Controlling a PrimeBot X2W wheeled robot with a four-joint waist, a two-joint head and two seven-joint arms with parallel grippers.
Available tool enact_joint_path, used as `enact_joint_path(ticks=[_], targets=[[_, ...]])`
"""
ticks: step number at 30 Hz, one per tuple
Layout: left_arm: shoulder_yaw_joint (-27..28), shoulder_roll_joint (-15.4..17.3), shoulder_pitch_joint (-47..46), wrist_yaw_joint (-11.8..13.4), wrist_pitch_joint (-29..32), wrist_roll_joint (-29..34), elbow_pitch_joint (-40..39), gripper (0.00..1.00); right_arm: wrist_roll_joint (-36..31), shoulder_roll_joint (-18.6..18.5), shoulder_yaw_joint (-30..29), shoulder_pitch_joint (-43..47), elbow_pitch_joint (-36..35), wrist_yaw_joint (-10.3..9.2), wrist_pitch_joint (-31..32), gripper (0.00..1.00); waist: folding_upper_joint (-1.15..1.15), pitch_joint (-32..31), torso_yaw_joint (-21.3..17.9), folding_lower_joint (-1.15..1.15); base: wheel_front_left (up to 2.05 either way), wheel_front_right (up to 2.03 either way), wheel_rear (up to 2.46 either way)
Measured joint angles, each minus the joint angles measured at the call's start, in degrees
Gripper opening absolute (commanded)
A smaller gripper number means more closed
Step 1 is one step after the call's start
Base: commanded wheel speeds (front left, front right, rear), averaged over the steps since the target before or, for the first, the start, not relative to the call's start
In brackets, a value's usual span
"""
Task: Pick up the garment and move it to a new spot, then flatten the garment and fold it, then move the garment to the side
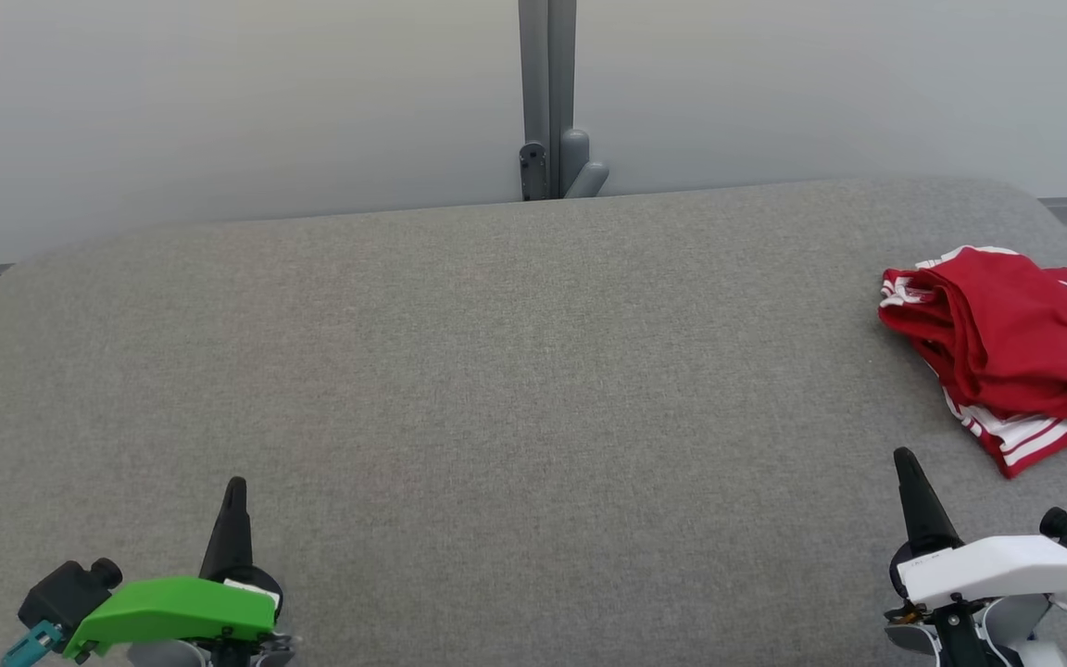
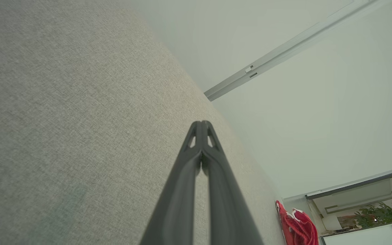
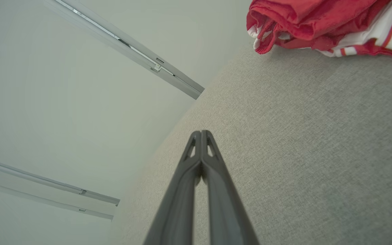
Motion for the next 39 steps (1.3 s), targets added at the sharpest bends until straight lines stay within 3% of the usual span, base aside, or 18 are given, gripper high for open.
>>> enact_joint_path(ticks=[39], targets=[[3.90,-0.02,-5.58,-2.09,5.81,-21.45,2.38,0.00,23.87,0.22,-3.71,-5.08,2.98,-0.02,6.19,0.00,0.00,1.57,-0.71,0.00,0.00,0.00,0.00]])
